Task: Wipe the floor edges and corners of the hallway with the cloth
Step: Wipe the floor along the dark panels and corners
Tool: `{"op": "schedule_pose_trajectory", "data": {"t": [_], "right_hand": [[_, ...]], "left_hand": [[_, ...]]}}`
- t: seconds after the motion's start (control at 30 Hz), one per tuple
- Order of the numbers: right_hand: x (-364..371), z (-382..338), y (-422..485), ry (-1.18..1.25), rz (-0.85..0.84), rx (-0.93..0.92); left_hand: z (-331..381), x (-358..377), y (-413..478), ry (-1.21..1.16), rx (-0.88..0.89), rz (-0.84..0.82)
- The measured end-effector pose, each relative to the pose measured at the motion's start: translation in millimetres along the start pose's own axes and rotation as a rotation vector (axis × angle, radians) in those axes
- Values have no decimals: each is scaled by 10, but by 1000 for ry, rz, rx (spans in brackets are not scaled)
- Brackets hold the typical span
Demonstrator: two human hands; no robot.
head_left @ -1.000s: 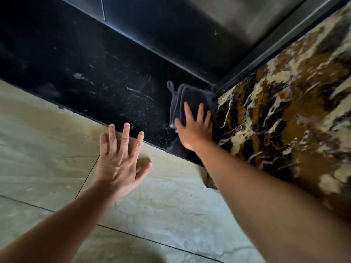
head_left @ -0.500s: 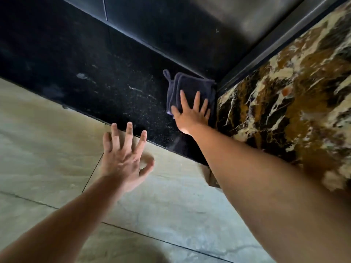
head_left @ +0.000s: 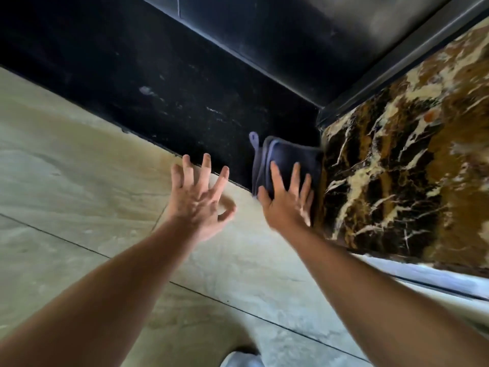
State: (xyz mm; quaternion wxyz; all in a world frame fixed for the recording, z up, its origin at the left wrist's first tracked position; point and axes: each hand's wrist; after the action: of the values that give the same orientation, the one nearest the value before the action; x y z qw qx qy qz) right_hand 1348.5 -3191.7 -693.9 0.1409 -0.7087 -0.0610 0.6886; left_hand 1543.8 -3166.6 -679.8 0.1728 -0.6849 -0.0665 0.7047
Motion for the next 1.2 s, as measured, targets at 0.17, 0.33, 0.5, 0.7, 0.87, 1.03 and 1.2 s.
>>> {"op": "schedule_pose_trajectory", "data": {"t": [0.17,0.33,0.5,0.7,0.87,1.03,1.2], "right_hand": [[-298,-119,297,53,69,111],[-221,-268,-445,156,64,-9],[-628,-1030,-549,412,-228,-25],[-1918,-2714,-560,789,-429,-316],[-2752,-4029,-709,844,-484,-455],[-2800,-4883,-304,767,-448,-472],[-2526,-5592,615,280,-254,-586]], "left_hand": [[-260,-235,-206,-8,-3,-8],[-782,-482,-622,-71,-87,25],[-1507,-633,-1115,-104,-189,11],[-2413,-1145,-1766,-102,-357,23],[-3154,-1580,-2266,-158,-435,91],[-3874,-1528,-2037,-247,-514,104],[-4396,-1037,-1449,-351,-581,81]]}}
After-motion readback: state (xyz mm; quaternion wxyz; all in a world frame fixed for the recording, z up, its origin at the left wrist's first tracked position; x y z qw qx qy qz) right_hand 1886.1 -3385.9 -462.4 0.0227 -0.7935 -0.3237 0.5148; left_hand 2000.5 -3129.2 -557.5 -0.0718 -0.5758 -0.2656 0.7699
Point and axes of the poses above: each hand's wrist, its own y-axis towards the middle knuckle, its own x-axis out of the palm, z = x × y, and after that the axes turned 1 degree about x, right-handed
